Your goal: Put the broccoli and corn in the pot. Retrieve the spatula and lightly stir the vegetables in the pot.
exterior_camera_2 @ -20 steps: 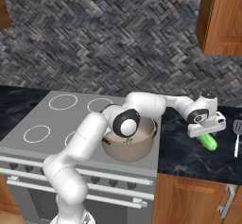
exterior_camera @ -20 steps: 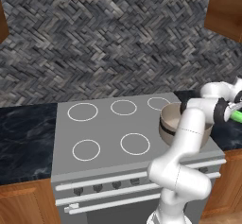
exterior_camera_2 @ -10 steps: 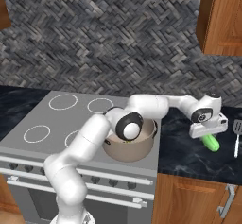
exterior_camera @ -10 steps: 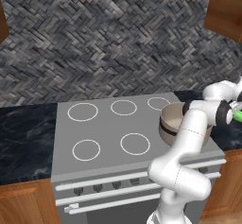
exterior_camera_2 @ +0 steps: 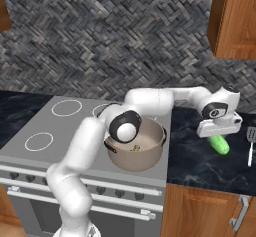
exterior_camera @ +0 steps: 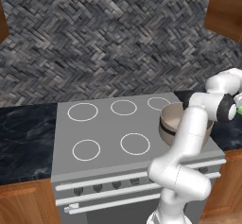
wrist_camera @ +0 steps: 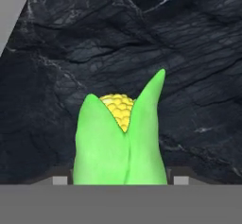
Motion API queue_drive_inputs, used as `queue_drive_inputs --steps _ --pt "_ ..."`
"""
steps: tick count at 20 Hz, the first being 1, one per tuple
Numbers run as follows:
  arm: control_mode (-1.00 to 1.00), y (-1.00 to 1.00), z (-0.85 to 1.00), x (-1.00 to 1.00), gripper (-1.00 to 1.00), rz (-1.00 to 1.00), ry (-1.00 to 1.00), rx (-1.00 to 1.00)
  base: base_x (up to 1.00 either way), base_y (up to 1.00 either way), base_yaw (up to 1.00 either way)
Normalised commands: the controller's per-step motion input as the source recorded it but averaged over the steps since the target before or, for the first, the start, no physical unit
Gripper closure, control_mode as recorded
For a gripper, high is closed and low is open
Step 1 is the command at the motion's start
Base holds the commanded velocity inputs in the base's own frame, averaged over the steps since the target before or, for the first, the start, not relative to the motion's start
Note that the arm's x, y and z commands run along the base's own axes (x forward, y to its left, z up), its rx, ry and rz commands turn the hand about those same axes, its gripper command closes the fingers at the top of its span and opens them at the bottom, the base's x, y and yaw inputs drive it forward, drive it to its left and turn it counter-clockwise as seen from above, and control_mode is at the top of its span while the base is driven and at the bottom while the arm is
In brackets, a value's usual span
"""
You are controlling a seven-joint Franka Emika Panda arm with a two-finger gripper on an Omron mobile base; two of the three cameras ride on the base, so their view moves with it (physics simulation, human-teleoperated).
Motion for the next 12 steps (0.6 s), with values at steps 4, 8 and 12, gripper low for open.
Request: queue_drive_inputs --steps 4,8,12 --pt "-1.00 0.70 0.40 -0.60 1.00 0.00 -0.17 0.00 0.00 0.00 0.00" --pt "-1.00 0.67 0.43 -0.51 1.00 0.00 -0.09 0.00 0.00 0.00 0.00" --pt "-1.00 0.74 0.49 -0.36 1.00 0.00 0.00 0.00 0.00 0.00 0.00"
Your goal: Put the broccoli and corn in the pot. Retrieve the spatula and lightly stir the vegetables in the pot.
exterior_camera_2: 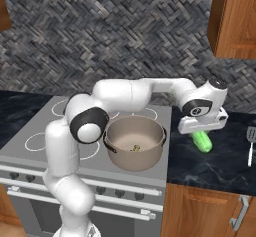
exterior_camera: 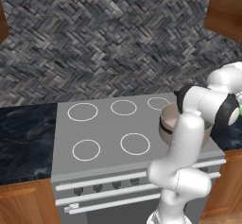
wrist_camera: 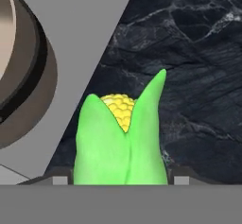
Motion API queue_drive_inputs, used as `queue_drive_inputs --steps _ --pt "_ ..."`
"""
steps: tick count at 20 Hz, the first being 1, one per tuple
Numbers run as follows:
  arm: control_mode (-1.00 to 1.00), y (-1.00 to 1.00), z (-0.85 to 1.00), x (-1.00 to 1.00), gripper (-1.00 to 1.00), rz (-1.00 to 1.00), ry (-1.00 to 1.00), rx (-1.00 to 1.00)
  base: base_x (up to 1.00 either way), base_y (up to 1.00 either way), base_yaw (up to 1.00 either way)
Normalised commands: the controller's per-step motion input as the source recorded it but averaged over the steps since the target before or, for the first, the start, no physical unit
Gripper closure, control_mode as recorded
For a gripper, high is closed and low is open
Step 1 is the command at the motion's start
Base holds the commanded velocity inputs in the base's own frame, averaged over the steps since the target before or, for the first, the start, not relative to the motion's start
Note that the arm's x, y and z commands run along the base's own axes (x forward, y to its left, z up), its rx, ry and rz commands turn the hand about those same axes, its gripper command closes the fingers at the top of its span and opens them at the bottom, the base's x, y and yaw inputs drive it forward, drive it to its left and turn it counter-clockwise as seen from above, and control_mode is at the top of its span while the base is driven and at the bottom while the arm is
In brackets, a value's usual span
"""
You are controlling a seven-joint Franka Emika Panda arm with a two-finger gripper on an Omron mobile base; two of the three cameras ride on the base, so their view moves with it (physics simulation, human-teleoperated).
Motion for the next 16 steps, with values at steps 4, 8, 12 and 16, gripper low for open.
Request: queue_drive_inputs --steps 4,8,12,16 --pt "-1.00 0.68 0.62 -0.27 1.00 0.00 -0.07 -0.03 0.00 0.00 0.00" --pt "-1.00 0.73 0.53 -0.34 1.00 0.00 -0.08 -0.04 0.00 0.00 0.00" --pt "-1.00 0.84 0.42 -0.25 1.00 -0.02 -0.05 -0.05 0.00 0.00 0.00" --pt "-1.00 0.86 0.39 -0.22 1.00 -0.04 -0.05 -0.05 0.00 0.00 0.00"
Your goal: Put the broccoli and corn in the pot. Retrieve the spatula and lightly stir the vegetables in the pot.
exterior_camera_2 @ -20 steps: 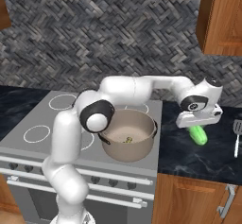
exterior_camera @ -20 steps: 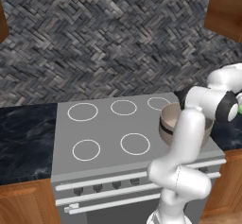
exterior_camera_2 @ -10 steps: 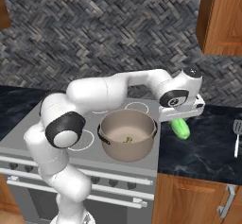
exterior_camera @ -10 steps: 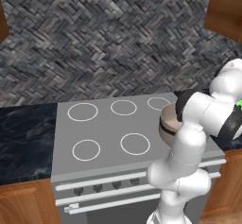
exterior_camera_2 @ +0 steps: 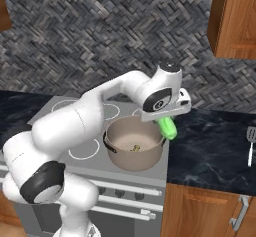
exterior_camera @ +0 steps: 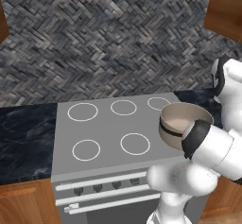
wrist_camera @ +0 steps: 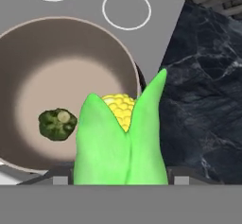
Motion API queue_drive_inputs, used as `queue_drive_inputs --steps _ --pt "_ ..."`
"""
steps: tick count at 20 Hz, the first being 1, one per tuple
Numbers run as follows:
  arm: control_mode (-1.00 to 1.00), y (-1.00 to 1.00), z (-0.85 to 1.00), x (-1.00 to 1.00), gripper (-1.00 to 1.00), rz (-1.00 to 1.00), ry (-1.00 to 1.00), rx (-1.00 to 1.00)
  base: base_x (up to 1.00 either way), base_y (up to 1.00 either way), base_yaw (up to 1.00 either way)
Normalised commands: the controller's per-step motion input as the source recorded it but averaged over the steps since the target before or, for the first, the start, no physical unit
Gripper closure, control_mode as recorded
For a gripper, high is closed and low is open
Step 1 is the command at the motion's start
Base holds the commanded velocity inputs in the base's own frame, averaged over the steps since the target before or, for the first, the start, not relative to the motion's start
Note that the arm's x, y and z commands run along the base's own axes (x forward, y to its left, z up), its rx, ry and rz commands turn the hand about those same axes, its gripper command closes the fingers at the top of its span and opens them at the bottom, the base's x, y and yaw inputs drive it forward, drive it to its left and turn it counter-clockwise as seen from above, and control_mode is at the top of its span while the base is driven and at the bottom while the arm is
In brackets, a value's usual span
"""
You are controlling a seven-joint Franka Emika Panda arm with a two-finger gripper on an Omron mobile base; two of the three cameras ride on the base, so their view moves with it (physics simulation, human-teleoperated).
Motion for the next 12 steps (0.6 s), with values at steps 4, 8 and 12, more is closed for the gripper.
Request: queue_drive_inputs --steps 4,8,12 --pt "-1.00 0.82 0.25 -0.24 1.00 -0.09 -0.12 -0.06 0.00 0.00 0.00" --pt "-1.00 0.77 0.09 -0.25 1.00 -0.14 -0.14 -0.04 0.00 0.00 0.00" --pt "-1.00 0.68 -0.24 0.04 1.00 -0.12 -0.10 -0.06 0.00 0.00 0.00"
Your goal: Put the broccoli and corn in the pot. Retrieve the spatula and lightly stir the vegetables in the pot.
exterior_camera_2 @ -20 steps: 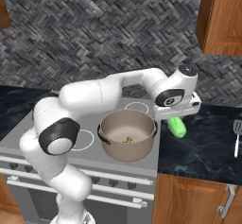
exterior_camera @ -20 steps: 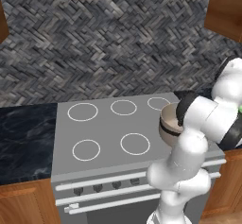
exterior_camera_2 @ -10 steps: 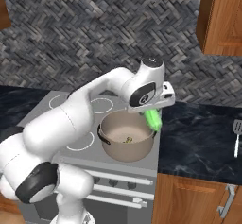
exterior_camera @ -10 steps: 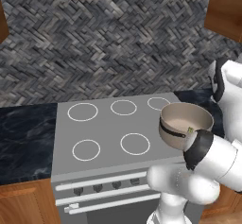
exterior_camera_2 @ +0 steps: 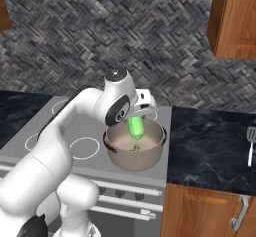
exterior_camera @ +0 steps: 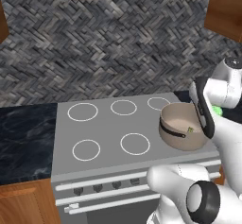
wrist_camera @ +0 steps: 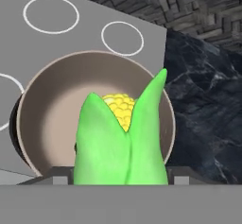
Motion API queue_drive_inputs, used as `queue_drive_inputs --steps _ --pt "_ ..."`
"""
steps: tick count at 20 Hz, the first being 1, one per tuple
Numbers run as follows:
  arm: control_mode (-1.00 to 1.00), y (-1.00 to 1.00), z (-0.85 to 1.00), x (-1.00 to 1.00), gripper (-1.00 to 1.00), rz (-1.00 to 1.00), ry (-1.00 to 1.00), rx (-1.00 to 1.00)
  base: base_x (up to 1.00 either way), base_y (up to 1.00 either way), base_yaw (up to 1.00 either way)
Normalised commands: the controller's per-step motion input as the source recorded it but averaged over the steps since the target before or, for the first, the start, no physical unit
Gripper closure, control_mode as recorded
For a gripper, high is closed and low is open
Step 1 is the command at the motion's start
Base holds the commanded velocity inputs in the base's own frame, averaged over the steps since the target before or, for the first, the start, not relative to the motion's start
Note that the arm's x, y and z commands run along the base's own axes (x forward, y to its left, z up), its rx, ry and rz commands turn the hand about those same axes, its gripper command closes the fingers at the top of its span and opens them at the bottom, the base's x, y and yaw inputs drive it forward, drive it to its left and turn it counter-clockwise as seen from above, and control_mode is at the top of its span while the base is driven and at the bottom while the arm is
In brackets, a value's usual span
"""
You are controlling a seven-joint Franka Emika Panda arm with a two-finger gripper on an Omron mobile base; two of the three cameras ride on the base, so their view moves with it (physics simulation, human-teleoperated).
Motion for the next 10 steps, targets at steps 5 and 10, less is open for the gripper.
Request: queue_drive_inputs --steps 5,10 --pt "-1.00 0.28 -0.34 0.37 1.00 -0.01 -0.03 -0.01 0.00 0.00 0.00" --pt "-1.00 0.03 -0.19 0.34 1.00 0.00 0.04 0.06 0.00 0.00 0.00"
